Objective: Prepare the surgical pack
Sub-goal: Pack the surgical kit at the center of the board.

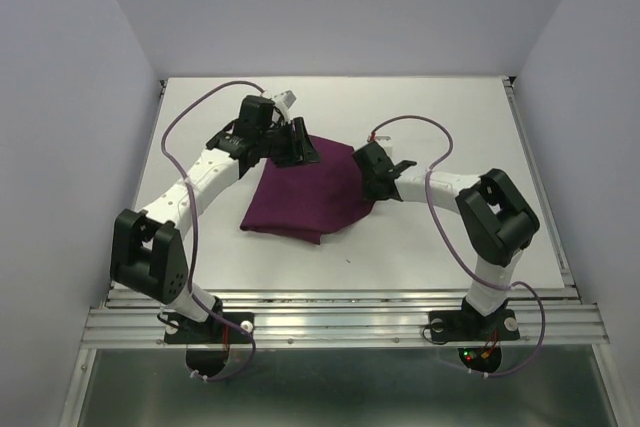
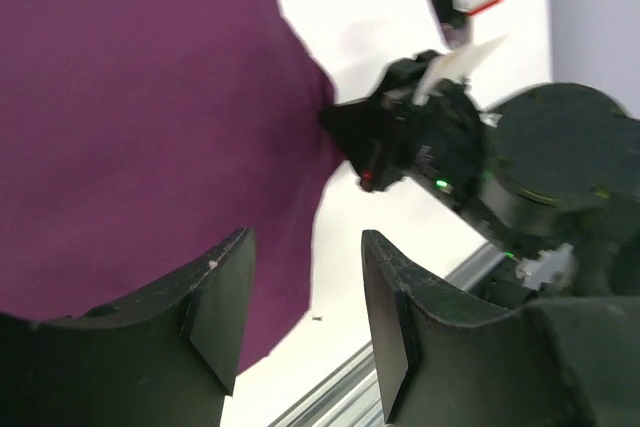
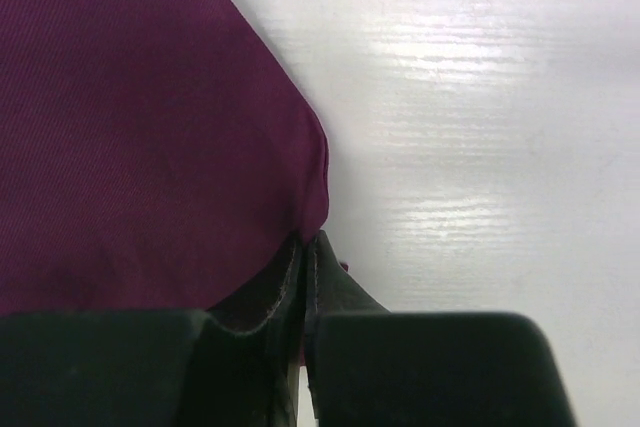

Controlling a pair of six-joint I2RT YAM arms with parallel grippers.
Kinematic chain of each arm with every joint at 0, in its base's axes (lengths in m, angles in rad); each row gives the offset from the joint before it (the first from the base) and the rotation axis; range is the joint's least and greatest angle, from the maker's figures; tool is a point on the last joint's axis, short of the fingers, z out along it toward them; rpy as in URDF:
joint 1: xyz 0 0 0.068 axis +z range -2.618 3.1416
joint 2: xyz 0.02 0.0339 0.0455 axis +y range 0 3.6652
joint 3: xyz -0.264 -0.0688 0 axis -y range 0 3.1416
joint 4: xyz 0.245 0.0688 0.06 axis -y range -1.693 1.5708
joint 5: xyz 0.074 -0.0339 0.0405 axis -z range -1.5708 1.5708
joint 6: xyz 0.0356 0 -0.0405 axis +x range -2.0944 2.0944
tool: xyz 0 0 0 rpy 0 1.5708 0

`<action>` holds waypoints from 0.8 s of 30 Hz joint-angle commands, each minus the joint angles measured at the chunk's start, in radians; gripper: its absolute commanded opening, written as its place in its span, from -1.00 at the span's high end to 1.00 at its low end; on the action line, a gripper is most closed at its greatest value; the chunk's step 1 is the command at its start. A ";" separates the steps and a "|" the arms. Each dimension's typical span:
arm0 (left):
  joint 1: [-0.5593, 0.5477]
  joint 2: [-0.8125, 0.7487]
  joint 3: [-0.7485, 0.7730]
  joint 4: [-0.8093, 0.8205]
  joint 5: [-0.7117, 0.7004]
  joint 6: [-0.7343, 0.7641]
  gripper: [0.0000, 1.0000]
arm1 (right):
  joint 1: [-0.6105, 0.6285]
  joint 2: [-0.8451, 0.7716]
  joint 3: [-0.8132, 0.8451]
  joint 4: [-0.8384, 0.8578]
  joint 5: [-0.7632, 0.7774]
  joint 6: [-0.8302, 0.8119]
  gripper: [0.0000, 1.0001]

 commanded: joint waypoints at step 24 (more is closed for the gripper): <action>-0.281 0.286 0.172 -0.162 -0.367 0.192 -0.37 | -0.004 -0.100 -0.172 0.002 0.036 -0.031 0.99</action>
